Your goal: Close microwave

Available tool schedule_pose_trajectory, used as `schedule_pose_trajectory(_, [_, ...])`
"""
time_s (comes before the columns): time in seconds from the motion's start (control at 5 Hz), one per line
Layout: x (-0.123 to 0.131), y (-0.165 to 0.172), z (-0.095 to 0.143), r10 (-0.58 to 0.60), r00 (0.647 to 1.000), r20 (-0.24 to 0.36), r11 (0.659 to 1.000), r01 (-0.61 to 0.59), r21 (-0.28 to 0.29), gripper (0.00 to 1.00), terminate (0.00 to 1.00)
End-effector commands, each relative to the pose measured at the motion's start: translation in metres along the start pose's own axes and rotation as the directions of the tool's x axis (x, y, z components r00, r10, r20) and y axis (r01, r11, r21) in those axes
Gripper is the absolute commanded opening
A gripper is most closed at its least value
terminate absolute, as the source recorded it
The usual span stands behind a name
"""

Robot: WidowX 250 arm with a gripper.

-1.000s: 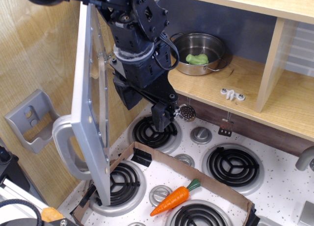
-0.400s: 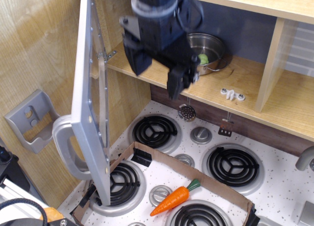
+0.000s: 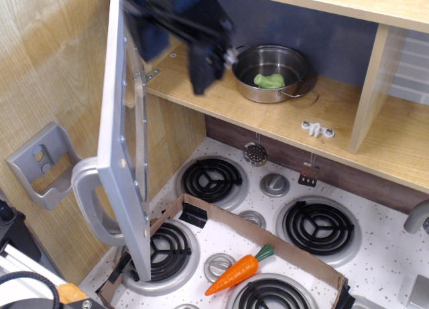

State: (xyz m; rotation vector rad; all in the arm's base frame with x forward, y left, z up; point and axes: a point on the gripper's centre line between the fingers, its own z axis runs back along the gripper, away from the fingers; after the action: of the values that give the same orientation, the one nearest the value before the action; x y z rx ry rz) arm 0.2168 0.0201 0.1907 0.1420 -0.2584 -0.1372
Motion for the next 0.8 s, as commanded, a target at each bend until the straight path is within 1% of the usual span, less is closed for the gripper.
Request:
schedule_pose_trajectory(0.0, [-0.024, 0.023, 0.041, -0.01, 1.0, -0.022, 1.0, 0.011, 0.016, 1.0, 0.0])
schedule_pose_trajectory(0.2, [-0.04, 0.029, 0.044, -0.01, 0.999, -0.053, 1.0, 0.012, 0.024, 1.0, 0.0])
schedule_pose_trajectory(0.4, [-0.057, 0.032, 0.03, 0.013, 0.996, -0.087, 0.999, -0.009, 0.045, 1.0, 0.0])
schedule_pose_trajectory(0.6, [-0.07, 0.032, 0.016, 0.01, 0.993, -0.114, 0.998, -0.003, 0.056, 1.0, 0.0])
